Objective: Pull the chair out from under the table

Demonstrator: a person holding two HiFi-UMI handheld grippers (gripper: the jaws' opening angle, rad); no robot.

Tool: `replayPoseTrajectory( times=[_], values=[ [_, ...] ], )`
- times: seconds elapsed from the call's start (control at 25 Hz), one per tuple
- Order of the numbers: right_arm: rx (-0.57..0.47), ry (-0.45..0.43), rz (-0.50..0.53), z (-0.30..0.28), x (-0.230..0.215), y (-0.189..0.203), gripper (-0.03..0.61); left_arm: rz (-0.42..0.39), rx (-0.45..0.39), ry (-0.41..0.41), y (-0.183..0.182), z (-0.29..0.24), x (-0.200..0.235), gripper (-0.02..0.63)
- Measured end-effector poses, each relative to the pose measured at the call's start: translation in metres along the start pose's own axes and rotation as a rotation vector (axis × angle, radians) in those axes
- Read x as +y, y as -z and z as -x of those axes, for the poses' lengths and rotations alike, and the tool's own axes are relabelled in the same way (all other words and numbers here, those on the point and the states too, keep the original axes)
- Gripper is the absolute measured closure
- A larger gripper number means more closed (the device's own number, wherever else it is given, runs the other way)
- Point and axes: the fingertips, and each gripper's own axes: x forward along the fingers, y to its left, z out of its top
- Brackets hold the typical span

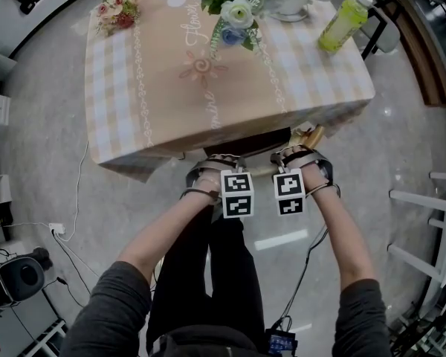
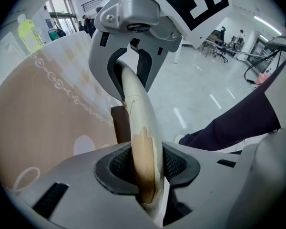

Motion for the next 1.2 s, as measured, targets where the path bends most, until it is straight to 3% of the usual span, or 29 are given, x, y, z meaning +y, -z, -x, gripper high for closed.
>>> replayPoseTrajectory(
  times=[1.2],
  values=[
    [-0.008, -0.016, -0.050, 0.011, 0.051, -0.029, 0.440, -0.056, 0.022, -0.008, 0.001, 0.005, -0.053, 0.477]
  ],
)
